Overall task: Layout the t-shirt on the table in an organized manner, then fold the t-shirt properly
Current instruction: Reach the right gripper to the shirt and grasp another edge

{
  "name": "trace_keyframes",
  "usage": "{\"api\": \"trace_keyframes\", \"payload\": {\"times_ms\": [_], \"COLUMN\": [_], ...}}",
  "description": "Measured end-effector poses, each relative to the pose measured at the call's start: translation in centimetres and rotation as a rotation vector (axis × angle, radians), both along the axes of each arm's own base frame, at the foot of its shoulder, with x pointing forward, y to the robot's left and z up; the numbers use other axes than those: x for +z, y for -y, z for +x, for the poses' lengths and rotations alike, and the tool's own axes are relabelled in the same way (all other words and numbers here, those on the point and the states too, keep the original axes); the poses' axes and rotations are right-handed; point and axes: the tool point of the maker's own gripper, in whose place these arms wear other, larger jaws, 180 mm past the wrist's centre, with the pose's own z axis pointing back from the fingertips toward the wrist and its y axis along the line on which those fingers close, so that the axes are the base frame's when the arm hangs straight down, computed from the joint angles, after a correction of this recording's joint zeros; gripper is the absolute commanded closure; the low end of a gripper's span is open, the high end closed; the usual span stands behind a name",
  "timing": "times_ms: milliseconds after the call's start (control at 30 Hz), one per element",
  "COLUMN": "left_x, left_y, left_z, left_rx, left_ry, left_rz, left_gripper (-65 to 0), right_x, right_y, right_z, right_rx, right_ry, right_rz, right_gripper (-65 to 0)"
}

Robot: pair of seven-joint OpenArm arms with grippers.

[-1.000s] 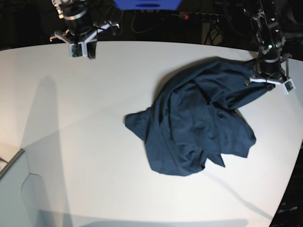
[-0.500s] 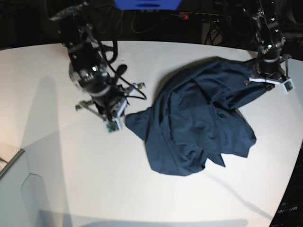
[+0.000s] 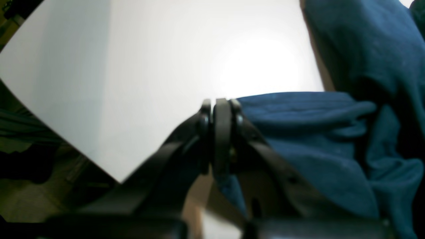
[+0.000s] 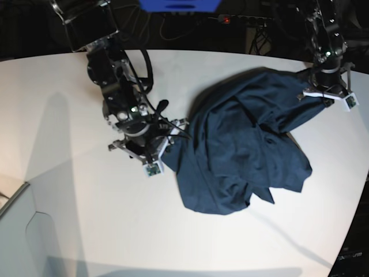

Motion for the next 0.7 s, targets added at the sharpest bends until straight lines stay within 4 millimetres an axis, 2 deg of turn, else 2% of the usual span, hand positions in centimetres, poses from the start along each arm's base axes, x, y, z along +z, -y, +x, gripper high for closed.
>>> {"api": "trace_keyframes", "payload": {"times_ms": [133,267,367,567,633,700], "left_x": [-0.1,-0.1,-0.3,-0.3,-0.3,-0.3], "left_y": [0.1,0.1,0.1,0.0,0.0,0.0], "left_z": [-0.1,-0.1,-0.5,-0.6,-0.5,-0.6], "left_rx": [0.0,0.0,0.0,-0.001,-0.001,-0.001], "left_ry": [-0.003,-0.002,-0.013,-0.013,-0.013,-0.015], "left_rz": [-0.002,0.0,-0.002,0.0,0.0,0.0], "left_gripper": [0.0,0.0,0.0,0.0,0.0,0.0], "right_x": [-1.2,-2.3,-3.6,-5.6,-5.8,-6.1], "right_y": [-0.4,0.2,0.7,1.1,1.1,1.0], "right_z": [0.9,2.2,2.5,2.2,2.3,2.5], "right_rx": [-0.002,-0.007,-0.01,-0.013,-0.011,-0.011], "right_ry": [0.005,0.016,-0.001,0.002,0.019,0.041], "right_rz": [0.01,-0.006,-0.022,-0.02,-0.014,-0.003], "right_gripper": [-31.0,-41.9,-47.3,-46.1,-43.7,-38.5]}}
